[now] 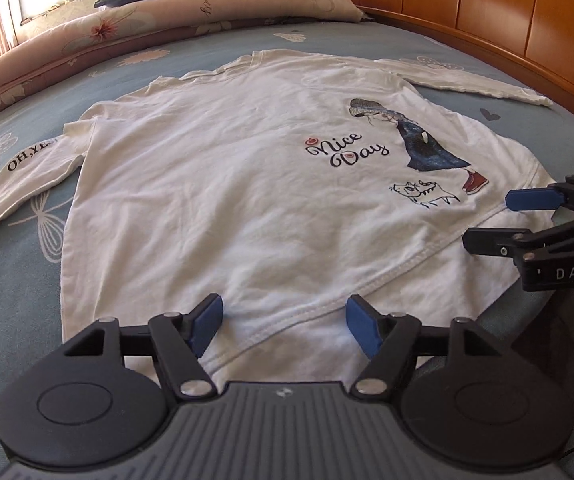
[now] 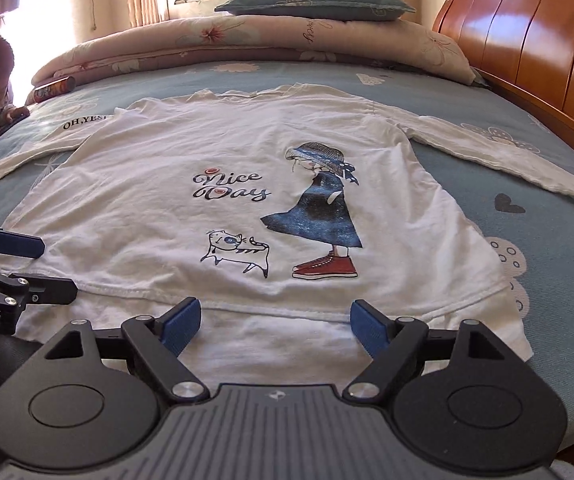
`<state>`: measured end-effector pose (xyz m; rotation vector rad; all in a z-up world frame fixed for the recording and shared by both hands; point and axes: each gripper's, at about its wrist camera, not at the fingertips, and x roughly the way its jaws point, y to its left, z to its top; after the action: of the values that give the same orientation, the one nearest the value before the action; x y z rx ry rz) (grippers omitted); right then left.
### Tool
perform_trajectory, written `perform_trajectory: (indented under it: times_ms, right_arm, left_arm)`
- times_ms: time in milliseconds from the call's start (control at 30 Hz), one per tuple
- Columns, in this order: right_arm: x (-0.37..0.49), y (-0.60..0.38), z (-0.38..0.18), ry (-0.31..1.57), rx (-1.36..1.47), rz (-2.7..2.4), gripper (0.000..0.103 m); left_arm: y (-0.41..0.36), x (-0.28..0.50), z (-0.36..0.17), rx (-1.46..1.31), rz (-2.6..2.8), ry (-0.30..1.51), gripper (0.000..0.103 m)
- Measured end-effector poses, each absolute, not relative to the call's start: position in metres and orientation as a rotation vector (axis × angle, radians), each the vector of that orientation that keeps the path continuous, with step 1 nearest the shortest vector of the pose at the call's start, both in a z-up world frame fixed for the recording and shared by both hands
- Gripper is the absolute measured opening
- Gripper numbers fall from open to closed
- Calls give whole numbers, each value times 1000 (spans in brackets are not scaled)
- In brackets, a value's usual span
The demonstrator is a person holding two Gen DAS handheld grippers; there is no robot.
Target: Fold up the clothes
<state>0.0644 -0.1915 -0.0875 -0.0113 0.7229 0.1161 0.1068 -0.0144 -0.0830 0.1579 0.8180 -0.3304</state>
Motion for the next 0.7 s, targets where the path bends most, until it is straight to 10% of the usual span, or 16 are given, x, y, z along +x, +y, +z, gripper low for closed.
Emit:
perform_trajectory:
  times_ms: [700]
  right_arm:
    - [97, -279, -87, 660, 192, -59, 81]
  left_arm:
    - [-21, 133, -80, 104, -187, 878, 71]
